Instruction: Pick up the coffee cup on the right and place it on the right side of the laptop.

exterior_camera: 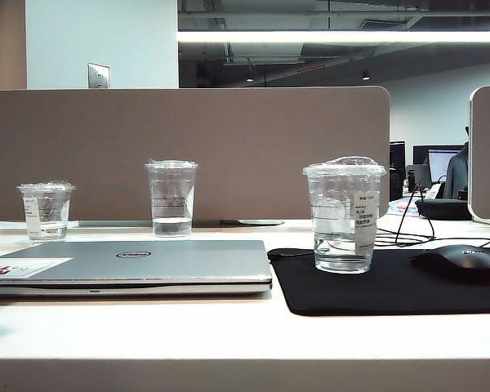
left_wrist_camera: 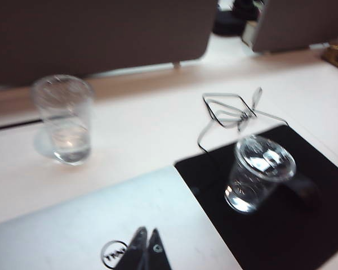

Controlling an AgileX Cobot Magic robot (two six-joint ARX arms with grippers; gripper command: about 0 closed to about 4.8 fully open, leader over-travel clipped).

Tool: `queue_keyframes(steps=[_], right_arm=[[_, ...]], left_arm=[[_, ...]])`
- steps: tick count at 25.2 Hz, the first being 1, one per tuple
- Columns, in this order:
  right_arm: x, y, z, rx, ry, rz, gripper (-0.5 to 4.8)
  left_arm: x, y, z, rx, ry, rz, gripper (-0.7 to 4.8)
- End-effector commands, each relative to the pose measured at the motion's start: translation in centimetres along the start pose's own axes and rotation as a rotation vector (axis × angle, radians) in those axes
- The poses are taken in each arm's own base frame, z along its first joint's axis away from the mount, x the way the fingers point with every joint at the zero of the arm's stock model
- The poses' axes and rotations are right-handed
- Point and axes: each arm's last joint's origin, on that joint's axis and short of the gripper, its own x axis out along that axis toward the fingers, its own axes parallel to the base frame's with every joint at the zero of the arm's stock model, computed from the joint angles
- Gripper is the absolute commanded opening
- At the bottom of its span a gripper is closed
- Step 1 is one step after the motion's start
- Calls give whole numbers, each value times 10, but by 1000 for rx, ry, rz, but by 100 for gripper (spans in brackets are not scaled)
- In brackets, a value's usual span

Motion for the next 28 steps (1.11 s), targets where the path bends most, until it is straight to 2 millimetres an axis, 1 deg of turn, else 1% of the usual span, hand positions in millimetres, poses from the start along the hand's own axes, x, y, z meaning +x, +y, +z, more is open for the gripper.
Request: queue_keyframes(steps=[1, 3, 6, 9, 15, 16, 17, 20, 21, 22, 26, 28], right_arm=[[0, 0, -1, 3, -10, -5, -8], [0, 0, -1, 3, -10, -5, -8], [0, 0, -1, 3, -10, -5, -8], [0, 0, -1, 3, -10, -5, -8], [0, 0, -1, 3, -10, -5, -8], [0, 0, -1, 3, -10, -5, -8], [0, 0, -1, 3, -10, -5, -8], [0, 0, -1, 3, -10, -5, -8], [0, 0, -1, 3, -10, -5, -8], [0, 0, -1, 3, -10, -5, -8], [0, 0, -1, 3, -10, -5, -8], [0, 0, -1, 3, -9, -5, -8]], left_arm=[[-15, 5, -2, 111, -139, 61, -6], [-23, 11, -13, 139, -247, 96, -6], [-32, 16, -31, 158, -334, 112, -6], [-38, 20, -53, 163, -370, 157, -6], [-46, 26, -96, 138, -374, 247, -6], [-47, 27, -104, 125, -381, 268, -6], [-49, 28, -118, 121, -391, 294, -6], [-49, 32, -152, 116, -408, 349, -6], [-48, 33, -158, 116, -407, 354, -6], [-45, 34, -167, 115, -402, 356, -6], [-36, 39, -189, 102, -360, 356, -6], [-34, 40, -193, 98, -346, 356, -6]])
